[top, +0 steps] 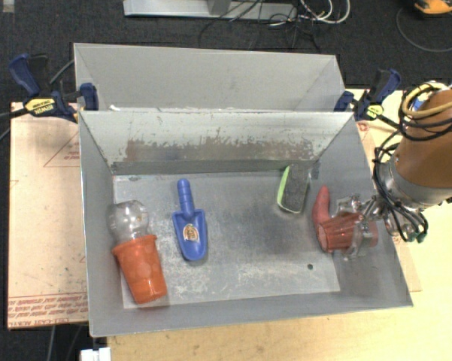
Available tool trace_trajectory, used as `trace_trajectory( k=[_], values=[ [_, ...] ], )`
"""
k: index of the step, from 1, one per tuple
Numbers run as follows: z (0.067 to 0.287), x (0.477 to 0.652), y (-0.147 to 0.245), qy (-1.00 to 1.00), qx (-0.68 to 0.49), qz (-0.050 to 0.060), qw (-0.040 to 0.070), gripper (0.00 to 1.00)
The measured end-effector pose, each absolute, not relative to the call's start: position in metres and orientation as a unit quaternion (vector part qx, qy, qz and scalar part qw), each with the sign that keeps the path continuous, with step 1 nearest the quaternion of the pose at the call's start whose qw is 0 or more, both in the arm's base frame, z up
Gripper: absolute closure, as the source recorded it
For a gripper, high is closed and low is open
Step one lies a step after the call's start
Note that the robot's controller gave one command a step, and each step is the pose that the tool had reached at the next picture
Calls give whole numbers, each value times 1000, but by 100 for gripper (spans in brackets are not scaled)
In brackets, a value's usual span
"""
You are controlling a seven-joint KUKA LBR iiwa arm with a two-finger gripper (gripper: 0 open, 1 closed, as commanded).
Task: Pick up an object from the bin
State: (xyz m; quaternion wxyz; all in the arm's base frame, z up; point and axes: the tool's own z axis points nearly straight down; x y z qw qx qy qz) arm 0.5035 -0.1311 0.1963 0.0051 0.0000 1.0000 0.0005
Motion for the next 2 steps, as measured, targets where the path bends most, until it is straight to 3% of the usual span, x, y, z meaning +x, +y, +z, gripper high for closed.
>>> trace_trajectory(
  k=[1,2],
  values=[
    [196,504,-131,1000,0,1,5,100],
    [278,499,-138,999,-31,1,4,100]
  ],
)
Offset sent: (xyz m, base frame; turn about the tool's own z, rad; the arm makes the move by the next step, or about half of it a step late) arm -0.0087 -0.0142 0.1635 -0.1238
